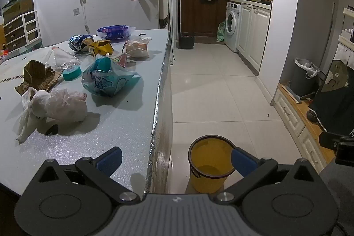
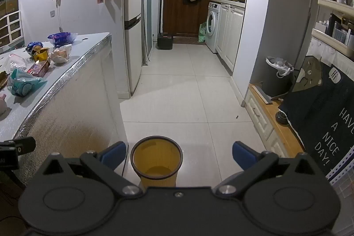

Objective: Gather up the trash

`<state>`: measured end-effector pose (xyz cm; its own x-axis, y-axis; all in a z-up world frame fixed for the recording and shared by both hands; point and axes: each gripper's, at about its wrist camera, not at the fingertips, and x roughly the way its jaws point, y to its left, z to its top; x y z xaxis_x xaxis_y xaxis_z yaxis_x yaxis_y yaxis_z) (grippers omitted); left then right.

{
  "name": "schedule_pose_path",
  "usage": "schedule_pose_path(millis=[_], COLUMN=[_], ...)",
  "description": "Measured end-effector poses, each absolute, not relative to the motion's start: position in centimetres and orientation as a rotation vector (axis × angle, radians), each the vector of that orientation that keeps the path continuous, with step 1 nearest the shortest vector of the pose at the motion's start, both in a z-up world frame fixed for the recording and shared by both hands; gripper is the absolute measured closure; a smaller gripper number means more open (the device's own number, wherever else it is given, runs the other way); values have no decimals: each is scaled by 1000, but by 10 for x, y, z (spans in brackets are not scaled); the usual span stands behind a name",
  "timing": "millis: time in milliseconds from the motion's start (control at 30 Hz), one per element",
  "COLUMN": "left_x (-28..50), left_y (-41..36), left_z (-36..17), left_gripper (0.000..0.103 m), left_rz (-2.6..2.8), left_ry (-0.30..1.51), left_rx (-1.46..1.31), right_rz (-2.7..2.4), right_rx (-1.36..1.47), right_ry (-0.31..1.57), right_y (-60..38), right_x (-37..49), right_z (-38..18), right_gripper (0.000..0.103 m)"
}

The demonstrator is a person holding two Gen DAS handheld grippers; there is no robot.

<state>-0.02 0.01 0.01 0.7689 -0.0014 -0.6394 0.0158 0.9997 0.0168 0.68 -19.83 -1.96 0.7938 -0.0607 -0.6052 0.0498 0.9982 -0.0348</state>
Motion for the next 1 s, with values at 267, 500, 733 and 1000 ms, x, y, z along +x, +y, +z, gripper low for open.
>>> schedule_pose_path(millis=[267, 500, 733, 1000], left_x=[0, 0, 0, 0], left_y=[0, 0, 0, 0], left_z=[0, 0, 0, 0], left_gripper=[0, 0, 0, 0], left_rz=[-10, -9, -9, -9], left_ry=[696, 696, 696, 695], left_rx=[21, 23, 24, 23], right_rz=[-59, -59, -59, -59], right_rx=[-18, -18, -18, -18], right_ry=[651, 651, 651, 651], right_y=[-198, -198, -198, -197], right_x=[6, 6, 5, 4], right_z=[-20, -19, -20, -20], right_gripper=[0, 0, 0, 0])
